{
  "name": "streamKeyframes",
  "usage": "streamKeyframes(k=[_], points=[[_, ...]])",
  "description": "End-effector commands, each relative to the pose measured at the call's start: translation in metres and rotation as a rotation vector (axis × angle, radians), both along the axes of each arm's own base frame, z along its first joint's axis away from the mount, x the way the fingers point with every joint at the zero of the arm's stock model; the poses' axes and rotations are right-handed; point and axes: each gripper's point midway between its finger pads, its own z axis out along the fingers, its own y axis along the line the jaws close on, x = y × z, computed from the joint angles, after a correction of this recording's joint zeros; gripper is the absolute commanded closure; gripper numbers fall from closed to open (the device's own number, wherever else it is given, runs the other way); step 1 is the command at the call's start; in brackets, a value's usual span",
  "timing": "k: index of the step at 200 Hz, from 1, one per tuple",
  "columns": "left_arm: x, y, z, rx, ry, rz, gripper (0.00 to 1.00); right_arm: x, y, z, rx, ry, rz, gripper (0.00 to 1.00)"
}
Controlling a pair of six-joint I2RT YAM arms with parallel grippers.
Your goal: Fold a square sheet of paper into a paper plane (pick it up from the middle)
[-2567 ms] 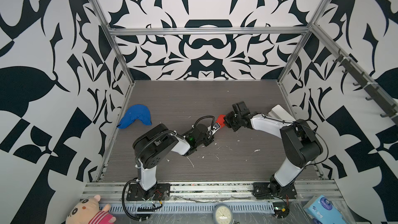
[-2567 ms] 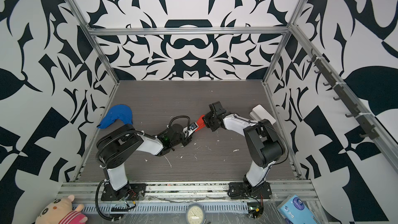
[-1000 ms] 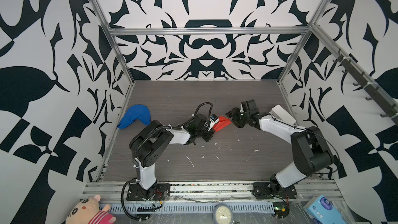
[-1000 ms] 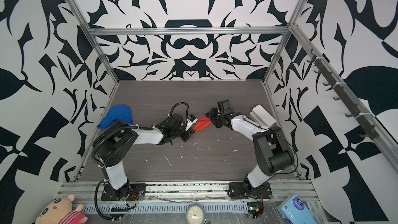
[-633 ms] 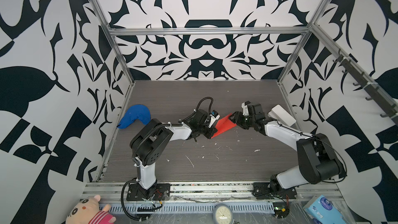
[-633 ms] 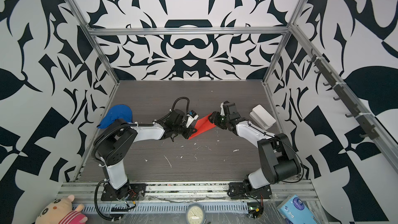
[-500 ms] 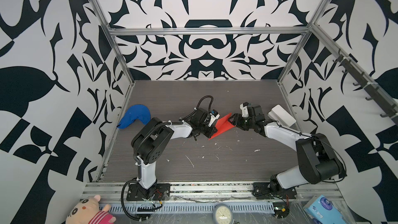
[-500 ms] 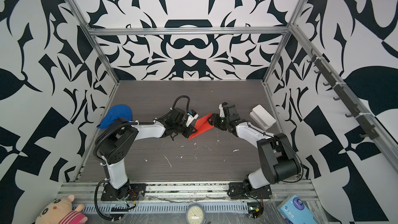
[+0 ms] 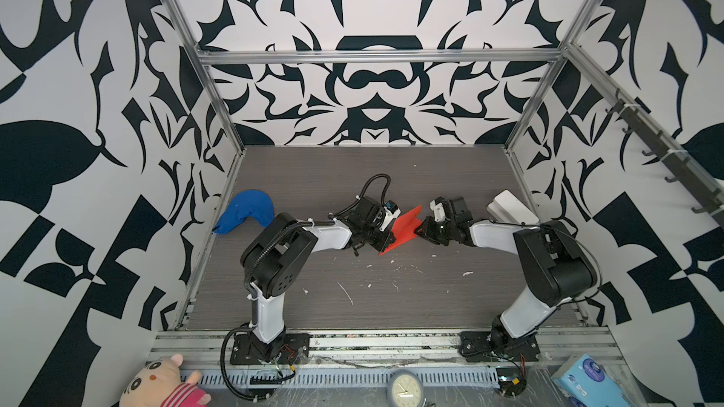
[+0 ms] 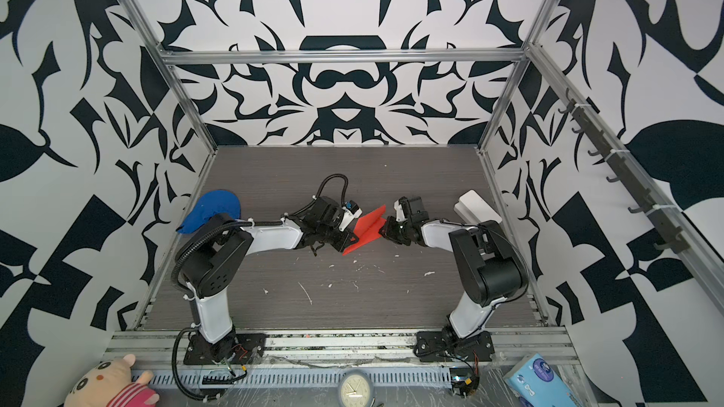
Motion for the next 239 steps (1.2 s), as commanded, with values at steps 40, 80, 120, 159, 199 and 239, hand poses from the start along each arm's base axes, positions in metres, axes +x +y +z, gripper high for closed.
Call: streamKeyframes(k=[40, 80, 120, 159, 199, 239], points=[[0.000, -0.009, -0.003, 0.018, -0.010, -0.015, 0.86, 0.024, 0.011, 0.008, 0.027, -0.055, 0.013, 0.76], [0.001, -0.004, 0.006, -0.016, -0.052, 0.018, 0.71, 0.027, 0.013, 0.005, 0.021, -0.046, 0.023, 0.76], [-0.001, -0.001, 0.016, -0.072, -0.092, 0.039, 0.69, 0.027, 0.012, 0.004, 0.016, -0.039, 0.019, 0.77], [0.004, 0.004, 0.026, -0.088, -0.141, 0.101, 0.64, 0.027, 0.012, 0.003, 0.021, -0.033, 0.013, 0.77], [0.005, 0.011, 0.032, -0.088, -0.195, 0.148, 0.64, 0.028, 0.012, 0.002, 0.023, -0.031, 0.006, 0.77], [0.005, 0.005, 0.031, -0.114, -0.218, 0.154, 0.71, 0.028, 0.011, 0.001, 0.024, -0.029, -0.001, 0.78]])
